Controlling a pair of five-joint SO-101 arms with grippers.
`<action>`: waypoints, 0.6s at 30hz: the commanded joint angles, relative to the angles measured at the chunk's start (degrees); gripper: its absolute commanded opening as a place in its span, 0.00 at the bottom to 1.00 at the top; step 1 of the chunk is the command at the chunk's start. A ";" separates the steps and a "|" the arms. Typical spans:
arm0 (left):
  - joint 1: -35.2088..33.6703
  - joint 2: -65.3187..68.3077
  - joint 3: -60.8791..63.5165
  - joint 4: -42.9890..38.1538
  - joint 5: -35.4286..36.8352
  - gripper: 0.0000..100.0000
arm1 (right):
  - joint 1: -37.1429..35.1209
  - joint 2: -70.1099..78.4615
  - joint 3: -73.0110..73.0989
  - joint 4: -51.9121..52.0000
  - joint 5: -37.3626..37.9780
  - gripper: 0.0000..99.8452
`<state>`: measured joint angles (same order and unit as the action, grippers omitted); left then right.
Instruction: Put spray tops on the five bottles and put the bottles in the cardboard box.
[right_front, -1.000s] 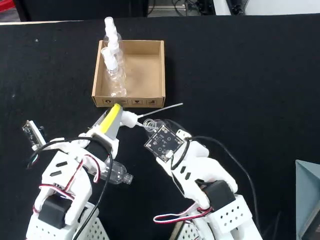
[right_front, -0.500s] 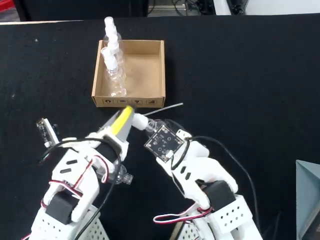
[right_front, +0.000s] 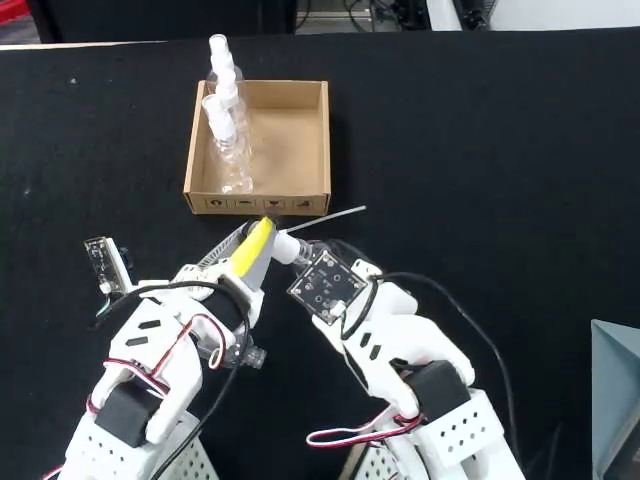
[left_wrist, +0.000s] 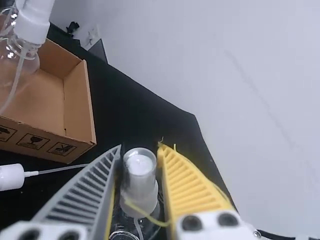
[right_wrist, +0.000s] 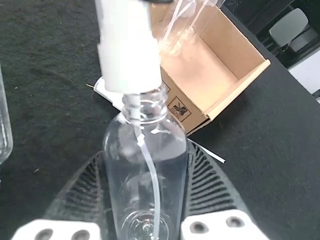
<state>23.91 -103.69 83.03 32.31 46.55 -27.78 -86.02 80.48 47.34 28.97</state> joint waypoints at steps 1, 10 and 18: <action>0.92 -0.62 -0.66 -1.23 -0.88 0.03 | -0.88 -1.19 -0.31 -1.49 -0.18 0.01; 2.68 -0.70 -0.66 -1.23 -4.04 0.03 | -0.88 -1.19 0.22 -1.67 0.35 0.01; 2.59 -0.70 -0.66 -0.79 -3.78 0.22 | -0.88 -1.19 0.22 -1.76 0.35 0.01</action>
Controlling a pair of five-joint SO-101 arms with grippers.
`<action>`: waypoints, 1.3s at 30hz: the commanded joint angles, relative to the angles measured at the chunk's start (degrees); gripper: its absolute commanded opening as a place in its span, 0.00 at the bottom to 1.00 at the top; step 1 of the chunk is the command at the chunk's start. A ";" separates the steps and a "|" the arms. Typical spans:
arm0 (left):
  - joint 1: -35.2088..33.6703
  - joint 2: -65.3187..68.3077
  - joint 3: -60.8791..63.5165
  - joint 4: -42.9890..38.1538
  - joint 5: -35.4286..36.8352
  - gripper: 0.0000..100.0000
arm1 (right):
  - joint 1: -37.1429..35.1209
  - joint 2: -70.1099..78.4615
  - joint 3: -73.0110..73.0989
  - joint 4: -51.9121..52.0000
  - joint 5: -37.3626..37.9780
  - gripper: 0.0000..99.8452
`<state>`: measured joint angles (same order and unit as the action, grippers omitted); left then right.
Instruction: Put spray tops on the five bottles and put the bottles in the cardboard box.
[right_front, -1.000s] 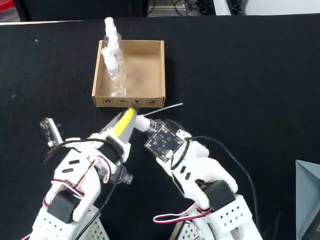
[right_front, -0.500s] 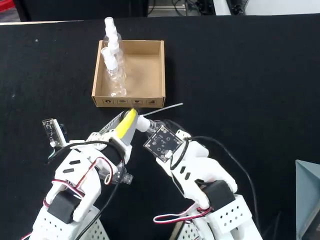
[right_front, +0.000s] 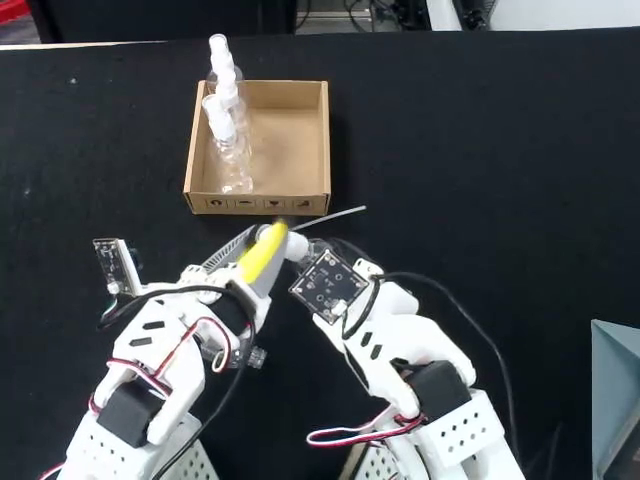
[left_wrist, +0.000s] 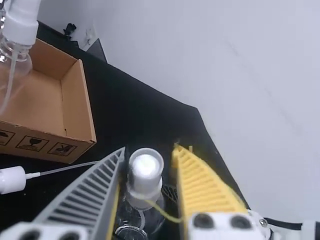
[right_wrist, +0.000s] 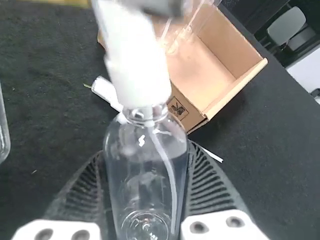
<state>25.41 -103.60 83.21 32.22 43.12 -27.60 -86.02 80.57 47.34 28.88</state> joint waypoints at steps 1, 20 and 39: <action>1.10 -0.79 -0.84 -0.70 -0.35 0.22 | -1.05 -1.19 0.13 -1.76 0.44 0.01; -1.27 -0.79 -2.24 -3.25 11.08 0.19 | -1.14 -1.19 0.13 -1.58 0.44 0.01; -0.31 -0.70 -1.98 -4.31 12.04 0.19 | -3.16 -1.19 0.66 -1.67 0.00 0.01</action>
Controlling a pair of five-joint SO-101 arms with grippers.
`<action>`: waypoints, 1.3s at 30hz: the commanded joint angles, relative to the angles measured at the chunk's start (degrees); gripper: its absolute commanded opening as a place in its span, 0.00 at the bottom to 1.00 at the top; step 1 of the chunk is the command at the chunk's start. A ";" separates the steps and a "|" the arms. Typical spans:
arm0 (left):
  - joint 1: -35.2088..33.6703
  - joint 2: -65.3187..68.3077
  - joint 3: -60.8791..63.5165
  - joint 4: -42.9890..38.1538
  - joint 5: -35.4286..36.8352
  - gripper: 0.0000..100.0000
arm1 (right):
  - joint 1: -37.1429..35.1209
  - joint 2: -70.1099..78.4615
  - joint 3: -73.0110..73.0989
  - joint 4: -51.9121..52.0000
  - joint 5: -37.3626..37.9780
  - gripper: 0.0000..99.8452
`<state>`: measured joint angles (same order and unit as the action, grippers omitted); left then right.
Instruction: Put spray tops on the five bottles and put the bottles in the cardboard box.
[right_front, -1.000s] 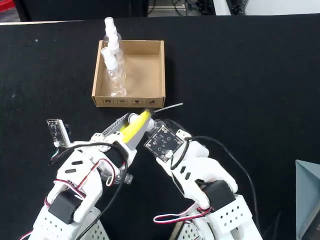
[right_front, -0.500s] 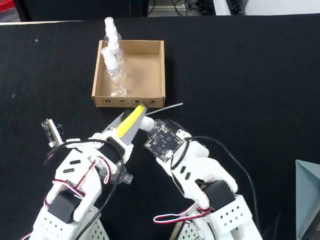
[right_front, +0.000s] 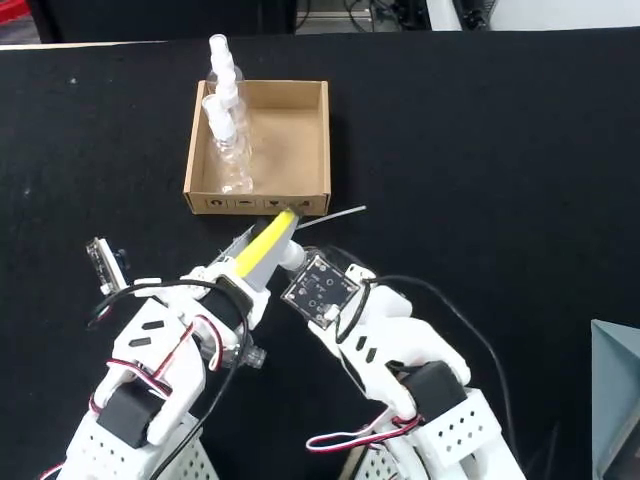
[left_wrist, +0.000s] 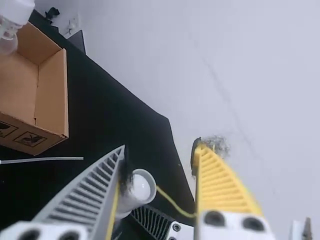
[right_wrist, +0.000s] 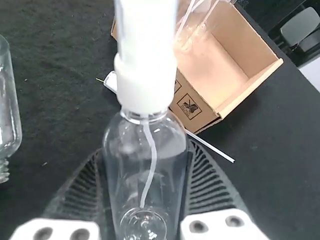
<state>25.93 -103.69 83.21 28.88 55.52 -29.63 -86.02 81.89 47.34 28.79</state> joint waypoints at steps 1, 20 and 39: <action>-1.54 -0.62 -1.98 -0.97 -0.62 0.19 | -1.14 -1.19 -0.75 -1.67 0.09 0.01; -12.53 -0.70 -2.42 -1.14 -0.09 0.19 | -1.14 -1.19 -2.95 -1.85 -6.24 0.01; -13.05 -0.70 -0.57 -1.32 -3.43 0.19 | -1.58 -1.19 -6.64 -1.93 -19.69 0.01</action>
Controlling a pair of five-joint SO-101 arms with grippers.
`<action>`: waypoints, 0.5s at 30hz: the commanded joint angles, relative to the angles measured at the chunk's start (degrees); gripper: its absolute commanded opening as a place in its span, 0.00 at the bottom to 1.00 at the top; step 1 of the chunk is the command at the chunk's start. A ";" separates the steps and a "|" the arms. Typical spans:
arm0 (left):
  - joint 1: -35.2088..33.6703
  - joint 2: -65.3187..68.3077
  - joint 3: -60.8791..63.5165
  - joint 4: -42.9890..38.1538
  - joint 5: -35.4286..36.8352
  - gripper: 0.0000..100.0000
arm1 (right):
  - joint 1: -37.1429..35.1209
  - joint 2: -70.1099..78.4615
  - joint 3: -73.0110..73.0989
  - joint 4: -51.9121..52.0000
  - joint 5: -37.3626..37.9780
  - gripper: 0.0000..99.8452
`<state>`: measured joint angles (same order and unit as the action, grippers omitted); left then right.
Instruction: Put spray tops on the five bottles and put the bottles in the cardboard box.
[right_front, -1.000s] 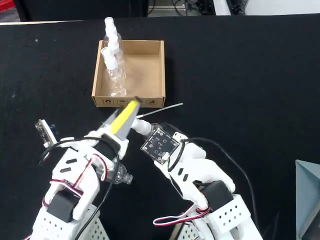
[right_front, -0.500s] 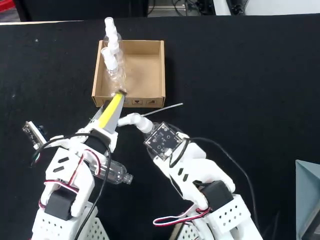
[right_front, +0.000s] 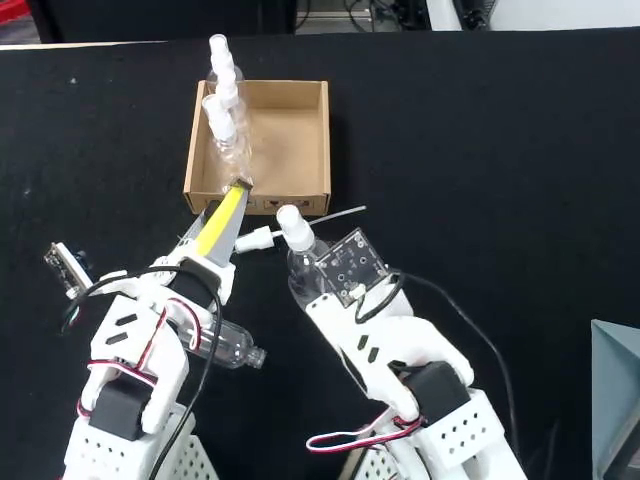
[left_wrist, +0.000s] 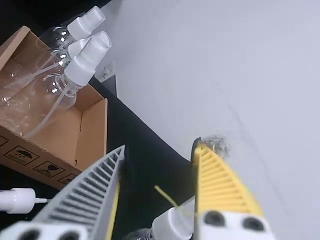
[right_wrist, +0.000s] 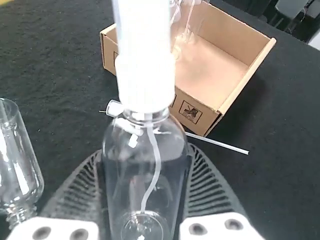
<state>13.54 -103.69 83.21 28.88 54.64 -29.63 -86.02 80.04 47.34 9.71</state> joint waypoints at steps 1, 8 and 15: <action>-0.66 -0.70 -0.57 -1.23 -2.81 0.19 | -1.58 -1.19 -4.79 -1.93 -0.62 0.01; -0.66 -0.70 -0.13 -1.14 -2.99 0.19 | -1.58 -2.33 -4.79 -1.93 -0.62 0.01; -0.13 -0.70 0.75 -1.49 -6.24 0.19 | -1.49 -14.73 0.31 -1.85 -0.62 0.01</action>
<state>13.54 -103.69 84.35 28.79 50.42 -29.63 -94.81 80.13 47.34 9.71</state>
